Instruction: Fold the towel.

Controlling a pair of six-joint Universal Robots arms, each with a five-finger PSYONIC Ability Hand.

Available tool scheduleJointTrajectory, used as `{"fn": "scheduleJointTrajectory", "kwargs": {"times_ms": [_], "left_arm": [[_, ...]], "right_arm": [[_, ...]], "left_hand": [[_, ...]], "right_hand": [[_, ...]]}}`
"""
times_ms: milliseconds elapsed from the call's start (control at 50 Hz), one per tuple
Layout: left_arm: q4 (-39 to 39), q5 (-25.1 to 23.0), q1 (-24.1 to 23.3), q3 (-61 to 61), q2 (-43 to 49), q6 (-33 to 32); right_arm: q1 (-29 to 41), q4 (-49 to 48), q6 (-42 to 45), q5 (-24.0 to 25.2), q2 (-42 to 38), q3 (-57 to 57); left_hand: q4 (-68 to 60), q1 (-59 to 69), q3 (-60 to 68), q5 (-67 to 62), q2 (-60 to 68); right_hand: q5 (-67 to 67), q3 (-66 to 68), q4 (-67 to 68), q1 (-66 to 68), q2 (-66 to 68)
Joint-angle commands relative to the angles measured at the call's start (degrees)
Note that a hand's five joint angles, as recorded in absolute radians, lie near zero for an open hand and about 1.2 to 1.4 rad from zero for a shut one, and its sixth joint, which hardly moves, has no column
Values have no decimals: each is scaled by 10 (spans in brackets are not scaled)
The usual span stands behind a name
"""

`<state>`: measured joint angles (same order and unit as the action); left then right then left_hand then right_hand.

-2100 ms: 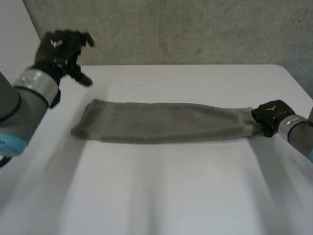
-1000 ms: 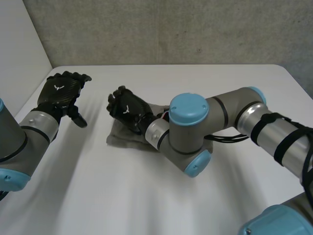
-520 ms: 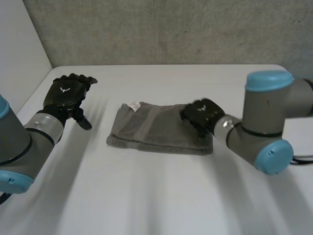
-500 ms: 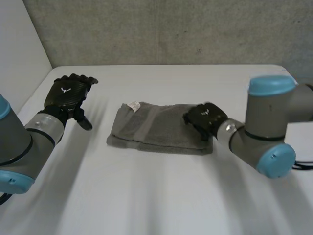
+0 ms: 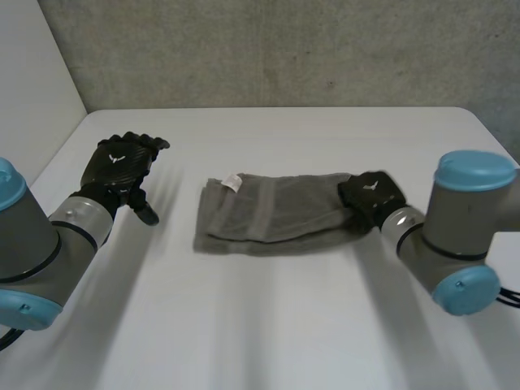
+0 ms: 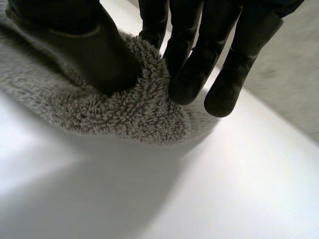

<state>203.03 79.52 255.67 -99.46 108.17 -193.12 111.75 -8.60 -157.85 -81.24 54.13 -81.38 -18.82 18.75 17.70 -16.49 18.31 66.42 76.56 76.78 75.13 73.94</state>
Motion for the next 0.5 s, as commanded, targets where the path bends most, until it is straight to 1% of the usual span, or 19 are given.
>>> {"fn": "scheduleJointTrajectory", "kwargs": {"times_ms": [20,40,80,100,140,160,200,220,240,260,300,320,360,380,400,440,460,480,500], "left_arm": [[0,1,0,6,-6,2],[0,1,0,6,-6,2],[-1,2,-1,15,-10,5],[-1,2,-1,16,-10,5],[-1,3,-6,30,-11,6],[-1,3,-6,30,-11,6],[-1,5,-19,46,-12,14],[-1,5,-19,46,-12,14],[-2,5,-25,55,-13,21],[-2,5,-25,55,-13,21],[-3,19,-31,72,-14,38],[-3,19,-31,72,-14,38],[-4,45,-35,88,-15,53],[-4,45,-35,88,-15,53],[-5,57,-38,94,-16,58],[-6,65,-41,98,-17,62],[-6,70,-44,99,-17,63],[-6,70,-44,99,-17,63],[-6,71,-46,100,-16,63]], "right_arm": [[-16,26,142,-13,67,5],[-16,26,142,-13,67,5],[-14,57,206,-11,64,47],[-14,57,207,-11,64,47],[2,80,256,-9,51,102],[2,80,256,-8,51,102],[55,84,282,5,14,160],[55,84,282,6,14,160],[85,84,288,19,-8,190],[86,84,288,20,-9,190],[137,89,294,73,-47,223],[138,89,294,73,-47,223],[175,94,298,123,-84,221],[175,94,298,123,-84,221],[191,103,301,139,-102,219],[207,111,308,138,-117,218],[213,117,309,124,-124,220],[213,117,309,124,-124,220],[218,119,306,102,-122,222]], "left_hand": [[52,-52,-41,129,-47],[52,-52,-41,129,-47],[56,-55,-45,132,-51],[56,-55,-45,132,-51],[56,-55,-45,132,-51],[56,-55,-45,132,-51],[56,-55,-45,132,-51],[56,-55,-45,132,-51],[56,-55,-45,132,-51],[56,-55,-45,132,-51],[56,-55,-45,132,-51],[56,-55,-45,132,-51],[57,-57,-46,134,-52],[57,-57,-46,134,-52],[57,-57,-46,134,-52],[57,-57,-46,134,-52],[59,-58,-48,136,-54],[59,-58,-48,136,-54],[59,-58,-48,136,-54]], "right_hand": [[36,34,32,49,61],[36,34,32,49,61],[36,34,32,49,61],[36,34,32,49,61],[36,34,32,49,61],[36,34,32,49,61],[36,34,32,49,61],[36,34,32,49,61],[36,34,32,49,61],[36,34,32,49,61],[36,34,32,49,61],[36,34,32,49,61],[36,34,32,49,61],[36,34,32,49,61],[36,34,32,49,61],[36,34,32,49,61],[36,34,32,49,61],[36,34,32,49,61],[-52,-53,-55,-39,-27]]}}
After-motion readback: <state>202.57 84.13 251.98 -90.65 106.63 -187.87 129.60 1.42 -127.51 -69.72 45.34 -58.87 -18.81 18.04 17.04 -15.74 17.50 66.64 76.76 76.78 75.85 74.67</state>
